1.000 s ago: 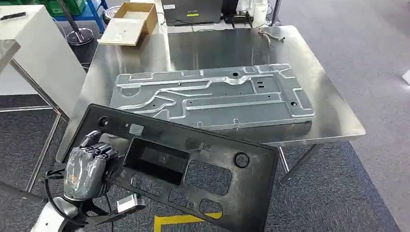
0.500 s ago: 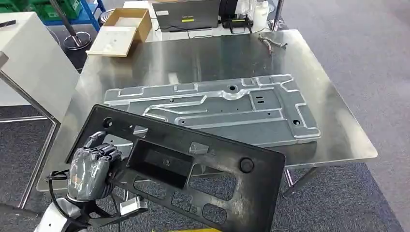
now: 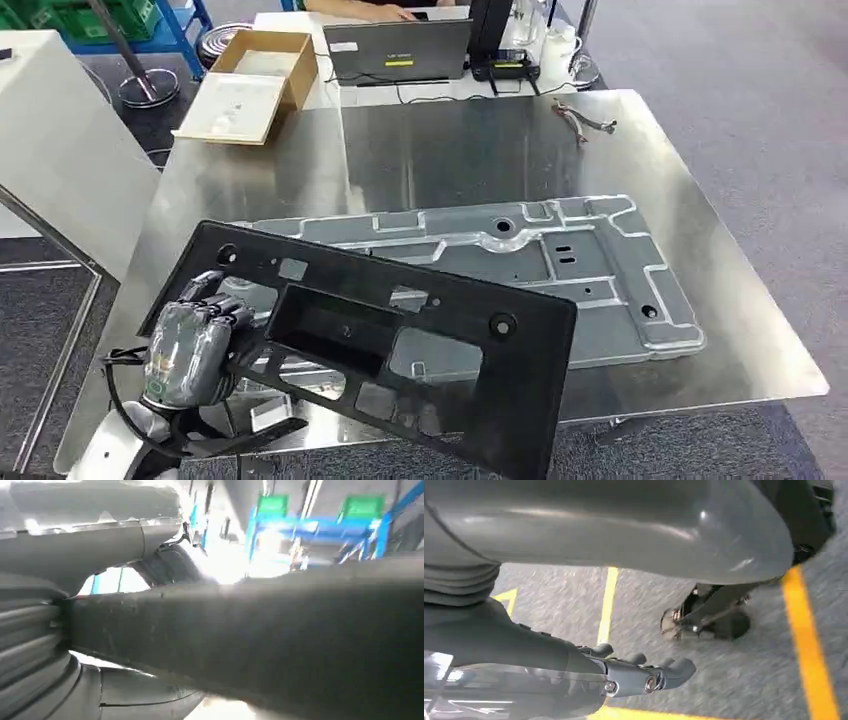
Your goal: Take the parts from the cabinet and place them on the table.
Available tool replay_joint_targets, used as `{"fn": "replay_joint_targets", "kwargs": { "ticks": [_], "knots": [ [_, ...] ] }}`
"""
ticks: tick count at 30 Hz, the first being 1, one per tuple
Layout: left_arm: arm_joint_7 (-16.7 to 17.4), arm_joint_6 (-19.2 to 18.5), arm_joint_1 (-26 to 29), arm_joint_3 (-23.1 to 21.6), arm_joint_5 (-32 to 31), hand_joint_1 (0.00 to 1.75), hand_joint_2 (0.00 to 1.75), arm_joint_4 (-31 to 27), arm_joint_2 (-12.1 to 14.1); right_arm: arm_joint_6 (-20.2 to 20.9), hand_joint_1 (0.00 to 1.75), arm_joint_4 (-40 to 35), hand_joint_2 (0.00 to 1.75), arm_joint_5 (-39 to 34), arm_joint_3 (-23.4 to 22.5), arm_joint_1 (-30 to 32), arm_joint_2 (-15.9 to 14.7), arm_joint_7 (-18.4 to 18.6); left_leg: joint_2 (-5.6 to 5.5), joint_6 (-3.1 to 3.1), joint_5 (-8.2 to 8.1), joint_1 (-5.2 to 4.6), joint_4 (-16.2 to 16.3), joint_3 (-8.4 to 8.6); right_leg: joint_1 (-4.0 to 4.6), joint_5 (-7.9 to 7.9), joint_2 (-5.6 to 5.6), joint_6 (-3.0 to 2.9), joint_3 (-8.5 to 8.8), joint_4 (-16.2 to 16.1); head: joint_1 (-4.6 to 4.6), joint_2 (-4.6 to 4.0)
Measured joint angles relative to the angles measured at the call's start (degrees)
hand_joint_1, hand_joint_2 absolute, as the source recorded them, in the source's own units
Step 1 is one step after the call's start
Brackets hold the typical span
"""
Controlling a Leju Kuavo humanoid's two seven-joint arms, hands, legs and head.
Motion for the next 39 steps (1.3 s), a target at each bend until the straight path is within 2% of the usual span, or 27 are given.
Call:
{"fn": "replay_joint_targets", "kwargs": {
  "ticks": [1, 2, 3, 4, 5, 6, 7, 8, 9, 10, 11, 13, 14, 17, 18, 19, 20, 22, 23, 24, 25, 27, 28, 29, 35, 38, 39],
  "knots": [
    [1.12, -2.16, -0.23, 0.0, 0.26, 1.75, 1.75, 0.37, -0.09, 0.0, 0.0, 0.0, 0.0, -0.15, 0.02, 0.03, 0.26, 0.02, -0.02, 0.11, -0.52, 0.0, -0.08, 0.5, 0.02, -2.38, 0.0, -0.01, -2.6, 2.53, 0.0, 0.0],
    [2.07, -4.2, -0.46, 0.0, 0.61, 1.75, 1.75, 0.94, -0.2, -0.11, 0.0, 0.0, 0.0, -0.33, 0.07, 0.12, 0.53, 0.09, -0.12, 0.17, -1.11, -0.01, -0.07, 1.1, 0.08, -4.63, -0.01, 0.36, -4.64, 3.74, 0.02, 0.0],
    [2.65, -5.84, -0.67, 0.0, 1.21, 1.75, 1.75, 1.71, -0.22, -0.15, 0.0, 0.02, 0.0, -0.42, 0.15, 0.17, 0.75, 0.13, -0.25, 0.19, -1.67, 0.0, -0.06, 1.77, 0.12, -5.42, -0.02, 0.27, -5.93, 3.52, 0.0, 0.0],
    [3.16, -7.09, -0.89, 0.02, 1.79, 1.75, 1.75, 2.71, -0.31, -0.15, 0.0, 0.04, 0.0, -0.53, 0.24, 0.25, 0.83, 0.26, -0.35, 0.16, -2.29, 0.0, -0.05, 2.59, 0.15, -4.51, -0.03, 0.07, -6.63, 1.93, 0.02, 0.0],
    [3.22, -7.65, -1.17, 0.02, 2.17, 1.75, 1.75, 3.52, -0.33, -0.17, 0.0, 0.07, 0.0, -0.59, 0.37, 0.31, 0.88, 0.35, -0.44, 0.02, -2.97, 0.01, -0.04, 3.5, 0.17, -1.63, -0.05, 0.12, -6.58, -1.24, 0.0, 0.0],
    [3.37, -7.66, -1.44, 0.02, 1.86, 1.75, 1.75, 4.16, -0.35, -0.18, 0.0, 0.13, 0.0, -0.72, 0.46, 0.38, 0.9, 0.44, -0.43, -0.2, -3.7, 0.01, -0.01, 4.41, 0.23, 2.76, -0.07, 0.15, -6.16, -5.36, 0.02, 0.0],
    [3.7, -7.6, -1.73, 0.02, 1.02, 1.75, 1.75, 4.68, -0.42, -0.24, 0.0, 0.18, 0.0, -0.85, 0.52, 0.61, 0.9, 0.46, -0.4, -0.57, -4.43, 0.0, 0.01, 4.69, 0.39, 8.07, -0.09, -0.24, -5.98, -9.17, 0.02, 0.0],
    [4.01, -7.42, -2.14, 0.09, 0.2, 1.75, 1.75, 5.63, -0.42, -0.37, 0.0, 0.22, 0.0, -0.94, 0.63, 0.65, 0.9, 0.48, -0.45, -0.97, -5.06, -0.2, 0.78, 5.38, 0.9, 8.75, -0.07, -0.62, -6.56, -9.94, 0.0, 0.0],
    [4.2, -7.1, -2.24, 0.24, -0.56, 1.75, 1.75, 6.25, -0.42, -0.39, 0.0, 0.26, 0.0, -1.03, 0.72, 0.54, 0.9, 0.5, -0.6, -1.43, -5.4, -0.2, 0.59, 4.59, 0.92, 8.26, -0.11, -1.05, -6.33, -9.7, 0.0, 0.0],
    [4.29, -7.03, -2.14, 0.31, -1.42, 1.75, 1.75, 6.63, -0.42, -0.46, 0.0, 0.24, 0.0, -1.07, 0.87, 0.54, 0.9, 0.5, -0.54, -1.79, -5.75, -0.17, 0.66, 5.11, 0.9, 9.06, 0.04, -1.43, -6.31, -9.82, 0.0, 0.0],
    [4.44, -6.86, -2.25, 0.42, -1.97, 1.75, 1.75, 6.93, -0.42, -0.61, 0.0, 0.26, 0.0, -1.07, 1.01, 0.55, 0.9, 0.55, -0.58, -2.02, -5.49, -0.18, 1.13, 5.4, 0.99, 8.81, -0.04, -1.81, -6.16, -10.04, 0.0, 0.0],
    [4.4, -6.59, -2.38, 0.66, -2.23, 1.75, 1.75, 7.43, -0.39, -0.66, 0.0, 0.24, 0.0, -1.09, 1.29, 0.62, 0.9, 0.59, -0.22, -2.75, -6.11, -0.01, 3.45, 4.58, 0.53, 8.75, -0.05, -2.33, -4.87, -11.0, -0.02, 0.0],
    [4.4, -6.27, -2.52, 0.7, -2.23, 0.0, 1.75, 7.7, -0.42, -0.63, 0.0, 0.24, 0.0, -1.09, 1.42, 0.58, 0.81, 0.59, -0.12, -3.15, -6.92, 0.09, 6.2, 3.08, 0.43, 8.6, -0.11, -2.57, -4.38, -11.31, 0.0, 0.0],
    [4.73, -5.79, -2.47, 0.85, -2.31, 0.0, 1.75, 8.33, -0.42, -0.39, 0.0, 0.22, 0.0, -1.27, 1.51, 0.45, 0.05, 0.59, -0.11, -4.12, -11.98, 0.95, 16.34, -3.65, 0.37, 7.94, -0.12, -2.76, -3.79, -11.41, 0.0, 0.0],
    [4.82, -5.68, -2.32, 0.92, -2.65, 0.0, 1.75, 8.57, -0.42, -0.39, 0.0, 0.22, 0.0, -1.29, 1.57, 0.46, 0.05, 0.59, -0.1, -4.39, -12.01, 1.14, 17.21, -4.87, 0.32, 7.68, -0.1, -2.66, -3.54, -11.41, 0.0, 0.0],
    [4.86, -5.48, -2.11, 0.96, -2.69, 0.0, 1.75, 8.72, -0.42, -0.39, 0.0, 0.22, 0.0, -1.33, 1.64, 0.5, 0.05, 0.59, -0.08, -4.51, -10.24, 1.33, 15.65, -4.91, 0.26, 7.43, -0.07, -2.55, -3.19, -11.4, 0.0, 0.0],
    [4.88, -5.33, -2.04, 1.03, -2.82, 0.0, 1.75, 8.74, -0.42, -0.39, 0.0, 0.22, 0.0, -1.33, 1.73, 0.52, 0.05, 0.61, -0.07, -4.46, -7.43, 1.44, 12.24, -3.84, 0.18, 7.18, -0.06, -2.36, -2.8, -11.39, 0.0, 0.0],
    [4.88, -5.02, -2.14, 1.11, -2.77, 0.0, 1.75, 8.74, -0.44, -0.37, 0.0, 0.22, 0.0, -1.33, 1.81, 0.58, 0.05, 0.61, 0.06, -4.25, -0.87, 1.52, 2.59, -0.25, 0.01, 6.65, -0.07, -1.8, -1.94, -11.4, 0.0, 0.0],
    [4.88, -5.02, -2.1, 1.14, -2.77, 0.0, 1.75, 8.81, -0.44, -0.39, 0.0, 0.22, 0.0, -1.33, 1.86, 0.51, 0.05, 0.61, 0.17, -4.16, -2.26, 1.25, 1.57, -0.15, 0.04, 6.58, -0.09, -1.6, -1.77, -11.28, 0.02, 0.0],
    [4.77, -5.04, -2.16, 1.16, -2.63, 0.0, 0.0, 8.83, -0.44, -0.39, 0.0, 0.22, 0.0, -1.33, 1.86, 0.38, 0.05, 0.61, 0.34, -3.54, -3.69, 0.84, 1.34, -0.29, 0.13, 6.55, -0.06, -1.13, -2.13, -11.25, 0.0, 0.0],
    [4.66, -5.11, -1.97, 1.18, -2.3, 0.0, 0.0, 8.83, -0.44, -0.39, 0.0, 0.22, 0.0, -1.38, 1.88, 0.4, 0.05, 0.61, 0.2, -2.92, -1.95, 0.84, 1.34, -0.05, 0.19, 6.36, -0.1, -0.7, -2.08, -11.26, 0.0, 0.0],
    [4.44, -5.28, -1.97, 1.22, -1.79, 0.0, 0.0, 8.85, -0.46, -0.39, 0.0, 0.22, 0.0, -1.4, 1.92, 0.45, 0.05, 0.61, -0.09, -2.53, -1.13, 1.21, 0.56, 0.31, 0.42, 6.09, -0.32, -0.43, -1.58, -11.52, 0.0, 0.0],
    [4.51, -5.67, -2.18, 1.22, -1.62, 0.0, 0.0, 8.85, -0.55, -0.4, 0.0, 0.22, 0.0, -1.42, 1.95, 0.42, 0.05, 0.61, -0.09, -2.83, -1.03, 1.12, 0.46, 0.29, 0.46, 6.86, -0.25, -2.24, -1.5, -12.07, 0.02, 0.0],
    [4.8, -6.2, -2.19, 1.27, -1.55, 0.0, 0.0, 8.85, -0.64, -0.42, 0.0, 0.22, 0.0, -1.47, 1.97, 0.35, 0.07, 0.61, -0.1, -2.79, -1.02, 1.02, 0.4, 0.22, 0.47, 6.56, -0.38, -2.92, -1.5, -12.1, 0.02, 0.0],
    [4.66, -7.6, -2.1, 1.42, 0.41, 0.0, 0.0, 9.03, -0.9, -0.59, 0.0, 0.22, 0.0, -2.08, 2.32, 0.3, 0.55, 0.61, -0.08, -1.78, -1.27, 0.74, 0.4, 0.43, 0.33, 6.87, -0.35, -2.43, -0.92, -12.99, 0.02, 0.0],
    [4.62, -7.66, -2.07, 1.68, 1.07, 0.0, 0.0, 9.03, -1.03, -0.7, 0.0, 0.22, 0.0, -2.29, 2.36, 0.3, 0.55, 0.61, -0.08, -1.57, -1.35, 0.65, 0.42, 0.42, 0.26, 7.0, -0.36, -2.09, -0.79, -13.24, 0.0, 0.0],
    [4.62, -7.66, -2.09, 1.77, 1.16, 0.0, 0.0, 9.03, -1.07, -0.72, 0.0, 0.22, 0.0, -2.3, 2.38, 0.31, 0.55, 0.61, -0.04, -1.15, -1.57, -0.09, 0.83, 0.3, 0.06, 7.36, -0.37, -1.06, -0.56, -13.92, 0.02, 0.0]
  ]
}}
